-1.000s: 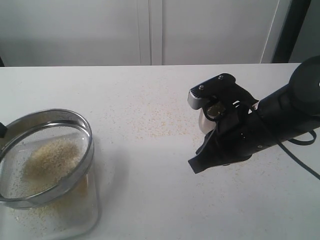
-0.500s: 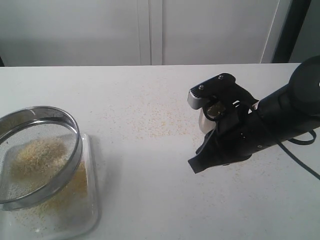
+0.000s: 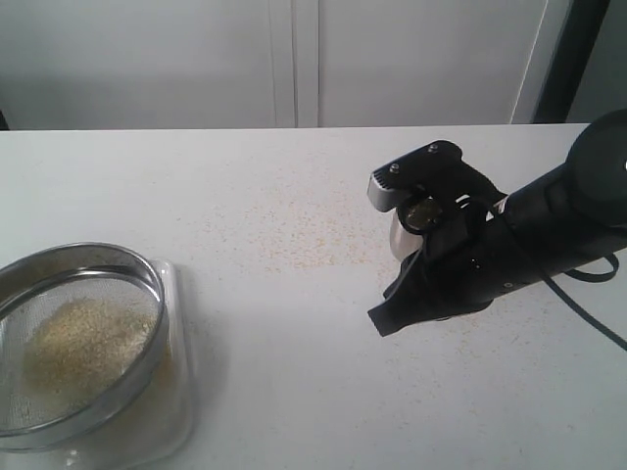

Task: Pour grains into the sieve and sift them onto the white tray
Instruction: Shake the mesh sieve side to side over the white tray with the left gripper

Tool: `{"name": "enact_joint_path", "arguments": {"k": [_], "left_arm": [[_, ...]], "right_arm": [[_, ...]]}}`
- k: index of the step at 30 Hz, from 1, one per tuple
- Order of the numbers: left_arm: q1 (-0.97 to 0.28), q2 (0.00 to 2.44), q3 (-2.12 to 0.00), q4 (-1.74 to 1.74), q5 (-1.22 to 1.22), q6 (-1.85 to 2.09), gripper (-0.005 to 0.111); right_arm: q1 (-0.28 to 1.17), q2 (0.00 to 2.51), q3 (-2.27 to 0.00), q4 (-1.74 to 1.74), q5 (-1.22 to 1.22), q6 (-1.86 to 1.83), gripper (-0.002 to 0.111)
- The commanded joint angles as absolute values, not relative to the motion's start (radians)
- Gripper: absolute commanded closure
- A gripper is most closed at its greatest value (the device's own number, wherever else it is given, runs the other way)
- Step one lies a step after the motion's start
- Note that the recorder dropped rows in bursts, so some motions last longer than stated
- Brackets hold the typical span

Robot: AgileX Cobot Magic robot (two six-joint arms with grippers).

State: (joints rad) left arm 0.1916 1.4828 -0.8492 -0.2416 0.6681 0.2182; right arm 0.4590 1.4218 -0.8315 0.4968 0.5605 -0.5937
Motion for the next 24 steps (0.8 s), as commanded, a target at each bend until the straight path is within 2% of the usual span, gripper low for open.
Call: {"name": "enact_joint_path", "arguments": {"k": [1,6,10,15,17,20,22,24], "left_arm": [[0.194,1.477,-0.864,-0.276,0.692,0.193,0.107],[0.163,1.477,-0.866,-0.286,0.756,0.213,0.107],[0.19,1.478,-0.879,-0.276,0.701,0.166,0.107],[0.148,1.476,-0.87,-0.31,0.713,0.216,0.107],[0.18,1.48,-0.88,-0.3,0.645,0.14,0.107],[0.125,1.479,-0.869,-0.325,0.711,0.218,0.107],[0.152,1.479,-0.89,-0.316,0.66,0.188,0.107],[0.16,1.487,-0.898,-0.332,0.722,0.193,0.107]], "right_arm": [[0.459,1.415,-0.826,0.495,0.558,-0.607,0.108],[0.459,1.415,-0.826,0.497,0.53,-0.607,0.108],[0.459,1.415,-0.826,0.5,0.553,-0.607,0.108],[0.459,1.415,-0.826,0.5,0.527,-0.607,0.108],[0.459,1.415,-0.826,0.5,0.551,-0.607,0.108],[0.459,1.415,-0.826,0.5,0.535,-0.607,0.108],[0.459,1.415,-0.826,0.5,0.533,-0.607,0.108],[0.459,1.415,-0.826,0.5,0.5,-0.607,0.108]]}}
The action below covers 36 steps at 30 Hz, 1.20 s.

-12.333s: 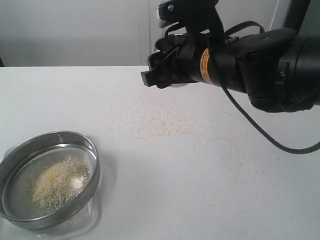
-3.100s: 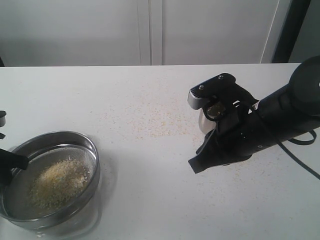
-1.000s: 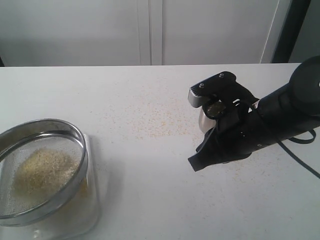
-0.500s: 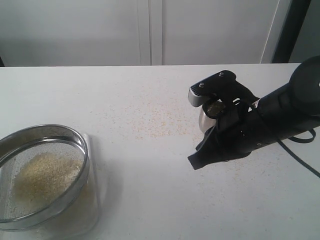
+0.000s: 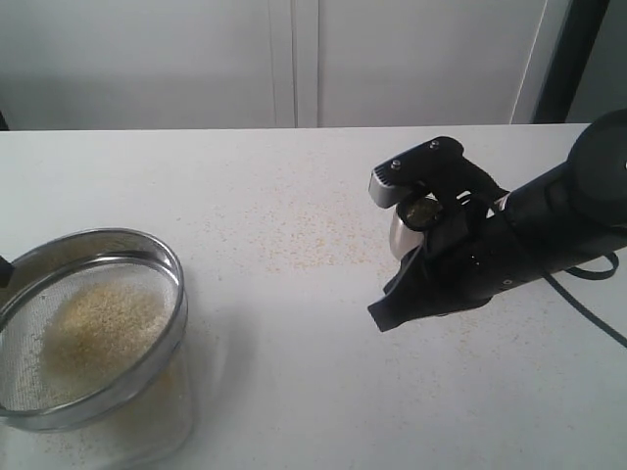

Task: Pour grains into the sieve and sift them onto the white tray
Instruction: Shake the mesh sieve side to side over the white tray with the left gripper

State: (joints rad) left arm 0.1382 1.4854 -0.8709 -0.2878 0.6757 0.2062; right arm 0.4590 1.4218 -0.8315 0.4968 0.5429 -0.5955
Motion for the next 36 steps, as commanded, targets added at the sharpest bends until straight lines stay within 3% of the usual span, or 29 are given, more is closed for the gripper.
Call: {"name": "enact_joint_path", "arguments": {"k": [1,4,9,19,27,31,36], "left_arm": [[0.144,1.488,-0.895,-0.335,0.745,0.212,0.107],[0.149,1.492,-0.897,-0.316,0.667,0.227,0.107],[0.137,1.508,-0.905,-0.35,0.788,0.294,0.107],[0.167,1.525,-0.988,-0.231,0.761,0.192,0.107],[0.166,1.531,-1.034,-0.246,0.823,0.214,0.107],[0.164,1.537,-1.034,-0.231,0.974,0.28,0.107],[0.179,1.537,-1.059,-0.179,0.886,0.2,0.107]], "right_arm": [[0.459,1.415,-0.826,0.5,0.483,-0.607,0.108],[0.459,1.416,-0.826,0.5,0.481,-0.607,0.108],[0.459,1.416,-0.826,0.5,0.464,-0.607,0.108],[0.459,1.418,-0.826,0.502,0.528,-0.607,0.108],[0.459,1.418,-0.826,0.5,0.497,-0.607,0.108],[0.459,1.418,-0.826,0.5,0.5,-0.607,0.108],[0.459,1.418,-0.826,0.504,0.512,-0.607,0.108]]}}
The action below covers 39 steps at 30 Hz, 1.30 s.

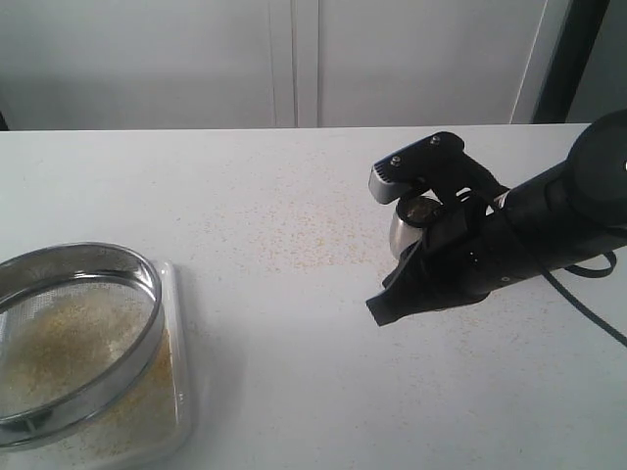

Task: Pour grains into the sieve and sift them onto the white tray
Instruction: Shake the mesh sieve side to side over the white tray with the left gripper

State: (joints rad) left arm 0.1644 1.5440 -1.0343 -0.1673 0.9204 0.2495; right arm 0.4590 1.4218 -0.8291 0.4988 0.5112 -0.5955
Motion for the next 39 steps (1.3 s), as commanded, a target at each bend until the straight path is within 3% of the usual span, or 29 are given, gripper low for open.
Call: {"name": "enact_joint_path", "arguments": {"k": [1,4,8,13,18,23,28,36,39], "left_arm": [[0.176,1.537,-1.059,-0.19,0.909,0.206,0.107],[0.16,1.537,-1.059,-0.214,0.973,0.233,0.107],[0.162,1.552,-1.064,-0.211,0.825,0.197,0.107],[0.156,1.576,-1.038,-0.222,0.894,0.23,0.107],[0.188,1.583,-1.021,-0.224,0.708,0.189,0.107],[0.183,1.578,-0.99,-0.25,0.792,0.251,0.107],[0.178,1.546,-0.966,-0.253,0.641,0.21,0.107],[0.142,1.562,-0.997,-0.334,0.79,0.357,0.107],[0.223,1.56,-1.001,-0.217,0.753,0.19,0.107]], "right_arm": [[0.459,1.418,-0.826,0.504,0.506,-0.607,0.108],[0.459,1.418,-0.826,0.504,0.487,-0.607,0.108],[0.459,1.42,-0.826,0.506,0.491,-0.607,0.108],[0.459,1.42,-0.826,0.506,0.479,-0.607,0.108],[0.459,1.42,-0.826,0.506,0.471,-0.607,0.108],[0.459,1.42,-0.826,0.506,0.471,-0.607,0.108],[0.459,1.42,-0.826,0.506,0.465,-0.607,0.108],[0.459,1.42,-0.826,0.5,0.463,-0.607,0.108],[0.459,1.42,-0.826,0.502,0.468,-0.607,0.108]]}}
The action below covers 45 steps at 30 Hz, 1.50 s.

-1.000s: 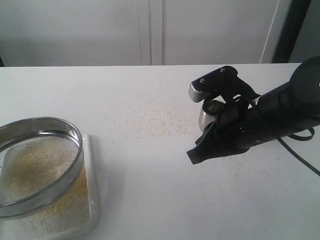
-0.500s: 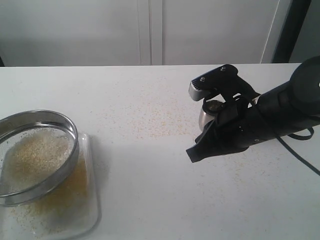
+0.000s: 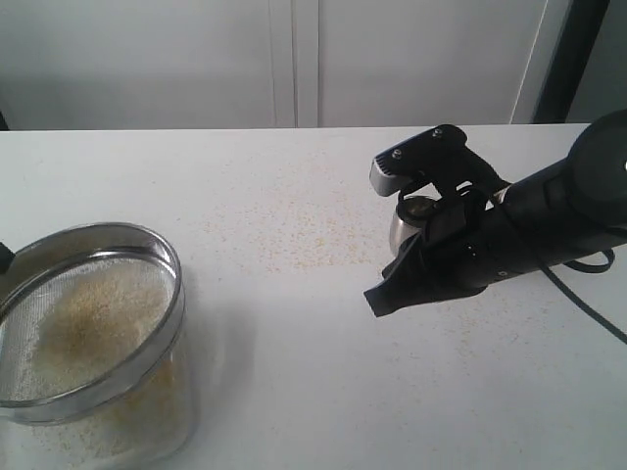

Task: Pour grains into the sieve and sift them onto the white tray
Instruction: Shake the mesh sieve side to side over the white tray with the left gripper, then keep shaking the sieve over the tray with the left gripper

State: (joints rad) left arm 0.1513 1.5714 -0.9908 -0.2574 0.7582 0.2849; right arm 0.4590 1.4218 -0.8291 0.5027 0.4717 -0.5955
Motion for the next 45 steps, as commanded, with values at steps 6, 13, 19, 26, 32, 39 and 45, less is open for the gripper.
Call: {"name": "enact_joint_path", "arguments": {"k": [6,13,19,26,32,39,45], "left_arm": [[0.228,1.56,-0.99,-0.388,0.717,0.232,0.107],[0.195,1.569,-0.99,-0.323,0.742,0.342,0.107],[0.178,1.571,-0.99,-0.368,0.684,0.231,0.107],[0.152,1.573,-0.992,-0.313,0.785,0.63,0.107],[0.16,1.573,-0.992,-0.232,0.733,0.286,0.107],[0.167,1.573,-0.992,-0.257,0.73,0.104,0.107],[0.167,1.573,-0.992,-0.275,0.822,0.49,0.107]], "right_arm": [[0.459,1.42,-0.826,0.502,0.451,-0.607,0.108],[0.459,1.42,-0.826,0.502,0.438,-0.607,0.108],[0.459,1.42,-0.826,0.504,0.444,-0.607,0.108],[0.459,1.42,-0.826,0.504,0.44,-0.607,0.108],[0.459,1.42,-0.826,0.504,0.44,-0.607,0.108],[0.459,1.42,-0.826,0.504,0.44,-0.607,0.108],[0.459,1.42,-0.826,0.504,0.44,-0.607,0.108]]}}
